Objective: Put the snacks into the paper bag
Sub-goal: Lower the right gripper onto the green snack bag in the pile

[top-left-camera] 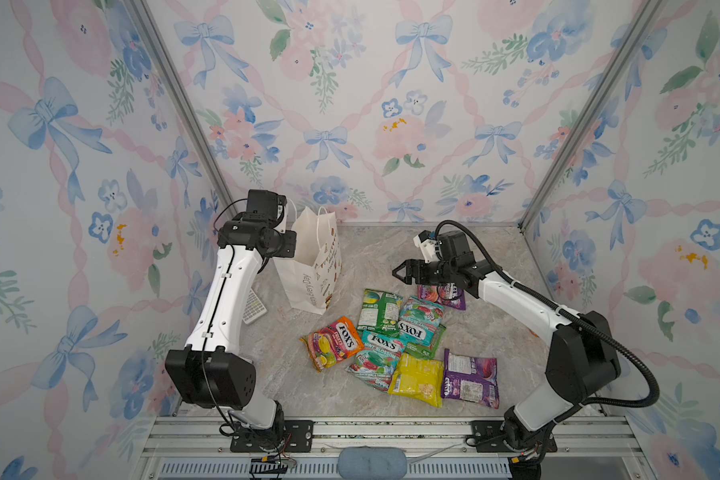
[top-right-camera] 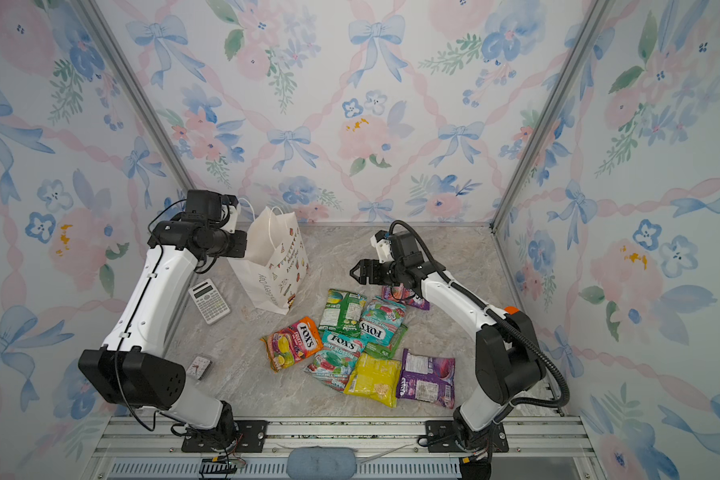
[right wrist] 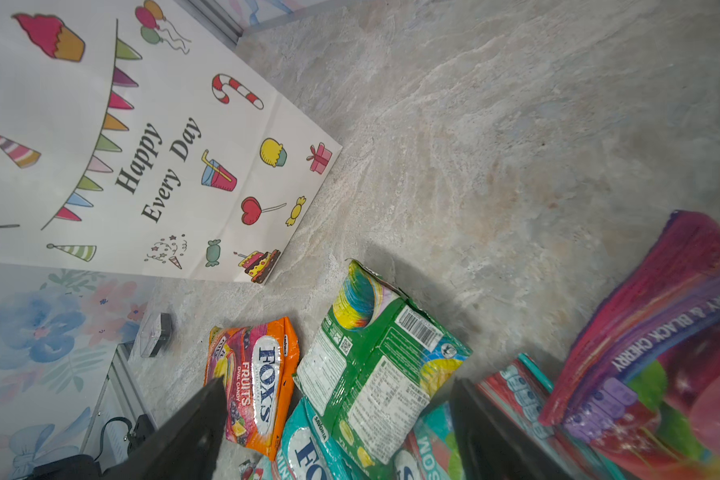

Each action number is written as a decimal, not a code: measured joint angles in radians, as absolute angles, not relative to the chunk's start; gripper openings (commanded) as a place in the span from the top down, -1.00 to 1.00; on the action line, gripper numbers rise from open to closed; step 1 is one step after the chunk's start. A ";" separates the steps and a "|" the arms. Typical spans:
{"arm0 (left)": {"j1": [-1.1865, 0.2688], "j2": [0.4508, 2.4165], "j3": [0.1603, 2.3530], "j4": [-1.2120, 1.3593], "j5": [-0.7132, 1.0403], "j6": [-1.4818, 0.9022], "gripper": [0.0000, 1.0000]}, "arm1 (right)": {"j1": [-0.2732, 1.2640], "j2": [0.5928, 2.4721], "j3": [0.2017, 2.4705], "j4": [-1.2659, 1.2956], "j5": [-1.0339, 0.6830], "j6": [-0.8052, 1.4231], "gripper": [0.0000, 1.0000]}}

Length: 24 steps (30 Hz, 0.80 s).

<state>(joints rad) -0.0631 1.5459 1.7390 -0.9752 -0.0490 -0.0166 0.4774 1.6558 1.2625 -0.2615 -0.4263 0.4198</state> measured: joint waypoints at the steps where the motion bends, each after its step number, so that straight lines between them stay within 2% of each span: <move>1: -0.063 1.545 1.743 -0.975 -0.044 -0.023 0.20 | 0.486 1.663 1.262 -0.263 -0.426 0.422 -0.68; 5: -0.063 1.551 1.744 -0.975 -0.045 -0.035 0.08 | 0.513 1.689 1.261 -0.270 -0.421 0.436 -0.67; 9: -0.063 1.567 1.744 -0.975 -0.063 -0.038 0.10 | 0.538 1.689 1.242 -0.271 -0.403 0.454 -0.65; 12: -0.060 1.581 1.744 -0.975 -0.068 -0.038 0.18 | 0.552 1.689 1.218 -0.271 -0.384 0.470 -0.63; 18: -0.047 1.612 1.745 -0.975 -0.069 -0.036 0.51 | 0.577 1.689 1.135 -0.265 -0.358 0.513 -0.55; 24: -0.045 1.640 1.770 -0.976 -0.060 -0.031 0.74 | 0.585 1.689 1.092 -0.255 -0.339 0.550 -0.49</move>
